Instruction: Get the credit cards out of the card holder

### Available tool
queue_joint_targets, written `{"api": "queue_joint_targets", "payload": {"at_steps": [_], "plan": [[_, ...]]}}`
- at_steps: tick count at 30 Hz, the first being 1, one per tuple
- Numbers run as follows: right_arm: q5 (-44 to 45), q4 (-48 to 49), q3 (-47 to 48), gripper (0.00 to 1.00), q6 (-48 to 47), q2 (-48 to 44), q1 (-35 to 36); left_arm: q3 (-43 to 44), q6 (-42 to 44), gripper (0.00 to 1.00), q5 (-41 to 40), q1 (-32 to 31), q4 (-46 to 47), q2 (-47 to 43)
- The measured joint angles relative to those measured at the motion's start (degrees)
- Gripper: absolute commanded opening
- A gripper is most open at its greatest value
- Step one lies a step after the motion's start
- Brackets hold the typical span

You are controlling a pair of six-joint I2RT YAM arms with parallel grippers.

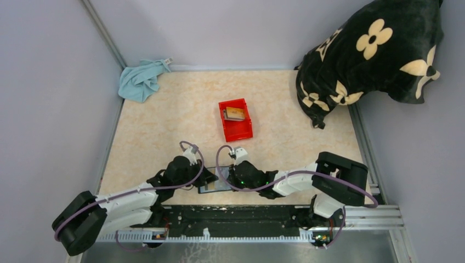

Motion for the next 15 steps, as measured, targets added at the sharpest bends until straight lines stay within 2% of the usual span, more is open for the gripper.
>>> {"api": "queue_joint_targets", "payload": {"at_steps": [2,9,10,12,15], "plan": [[-0.46,0.42,0.00,0.00,0.35,0.24,-0.37,0.00,0.07,0.00,-0.22,-0.02,-0.85,-1.16],[-3.78,3.98,-1.84,0.00,1.84,0.42,-2.40,-0.13,0.42,0.00,-2.95,-0.09,-6.64,-8.52],[-4.17,4.37,-2.08,0.00,1.92,0.42,-2.64,-0.20,0.46,0.03,-3.32,-0.11,-7.19,-9.35],[-4.70,4.96,-2.36,0.00,2.21,0.42,-3.02,-0.24,0.68,0.16,-3.98,-0.17,-8.48,-10.58],[-5.11,5.25,-2.56,0.00,2.34,0.42,-3.26,-0.24,1.29,0.24,-5.03,-0.22,-9.92,-11.34]]}}
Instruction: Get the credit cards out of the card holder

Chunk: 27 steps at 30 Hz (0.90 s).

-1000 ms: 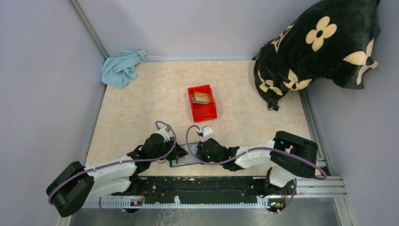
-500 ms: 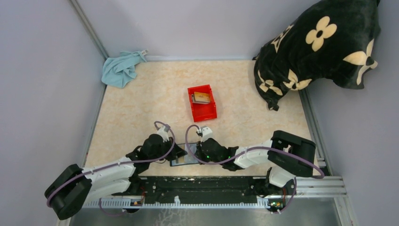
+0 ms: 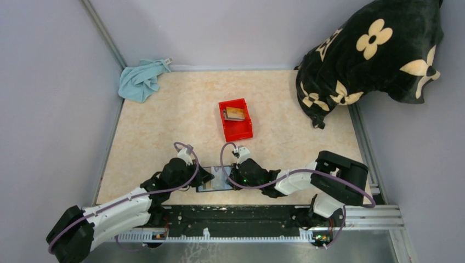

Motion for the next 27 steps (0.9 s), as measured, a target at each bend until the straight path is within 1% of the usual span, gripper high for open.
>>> {"api": "queue_joint_targets", "payload": {"at_steps": [2,3,14,19,22,24,27], "plan": [[-0.15,0.00,0.00,0.00,0.00,0.00,-0.04,0.00,0.26,0.30,-0.70,0.02,-0.74,-0.04],[-0.17,0.00,0.00,0.00,0.00,0.00,-0.04,0.00,0.44,0.31,-1.01,0.02,-1.01,-0.04],[-1.03,0.68,0.09,0.00,0.00,0.61,-0.42,-0.04,0.63,0.32,-1.31,0.02,-0.52,0.15],[-1.33,1.57,0.35,0.00,-0.02,1.36,-0.42,-1.64,0.22,0.32,0.15,0.02,3.04,0.11],[-1.38,1.55,0.52,0.00,-0.02,1.51,-0.42,-2.56,0.15,0.26,0.79,0.02,4.94,0.00],[-1.40,1.55,0.52,0.00,-0.02,1.51,-0.42,-2.80,0.17,0.17,0.83,0.02,5.53,0.00],[-1.40,1.55,0.52,0.00,-0.02,1.53,-0.42,-2.89,0.20,0.07,0.76,0.02,6.03,0.02]]}}
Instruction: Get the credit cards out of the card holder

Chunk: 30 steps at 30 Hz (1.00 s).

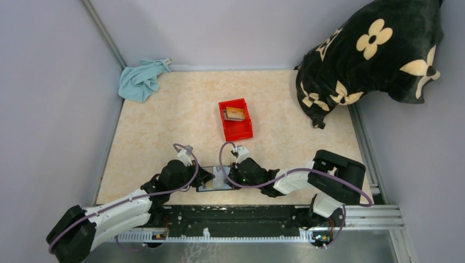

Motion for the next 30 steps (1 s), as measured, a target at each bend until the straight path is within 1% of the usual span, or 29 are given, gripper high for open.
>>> {"api": "queue_joint_targets", "payload": {"at_steps": [2,3,14,21,30], "plan": [[0.00,0.04,0.00,0.00,0.00,0.02,0.00,0.00,0.00,0.01,-0.02,0.02,0.28,0.00],[0.00,0.04,0.00,0.00,0.00,0.02,-0.02,0.00,0.00,0.00,-0.02,0.04,0.35,0.00],[-0.09,0.11,0.02,0.00,0.02,0.09,-0.07,0.00,0.24,0.00,-0.66,0.04,-0.79,-0.63],[-1.25,0.20,-0.02,0.00,0.59,0.13,-0.76,0.04,1.75,0.00,-2.23,0.22,-6.19,-6.84],[-1.68,0.46,-0.11,0.00,1.03,0.20,-1.05,1.20,2.99,0.00,-4.94,1.27,-14.51,-11.39]]}}
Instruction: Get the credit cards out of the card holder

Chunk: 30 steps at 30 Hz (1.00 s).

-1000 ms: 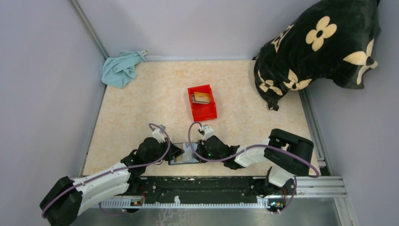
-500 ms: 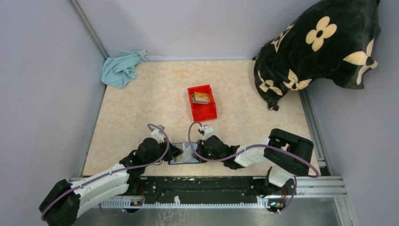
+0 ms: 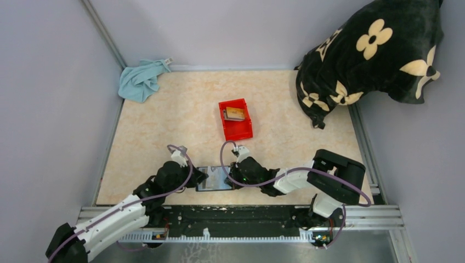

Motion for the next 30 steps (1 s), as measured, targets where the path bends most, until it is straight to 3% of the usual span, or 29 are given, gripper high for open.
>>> {"api": "queue_joint_targets", "payload": {"at_steps": [13,22,28,30], "plan": [[-0.26,0.07,0.00,0.00,0.00,0.02,-0.09,4.33,0.63,0.00,-5.68,0.94,-12.94,-11.58],[-0.55,0.98,-0.72,0.00,-0.22,-0.20,-0.11,6.01,0.39,0.00,-7.13,1.27,-14.78,-12.92],[-3.85,2.54,-6.69,0.00,-0.79,-5.95,-0.59,6.19,-0.13,0.00,-7.15,1.27,-14.91,-14.29],[-6.21,3.89,-8.79,0.09,-0.72,-8.13,-1.33,6.43,-0.22,0.00,-6.67,1.27,-13.92,-14.14]]}}
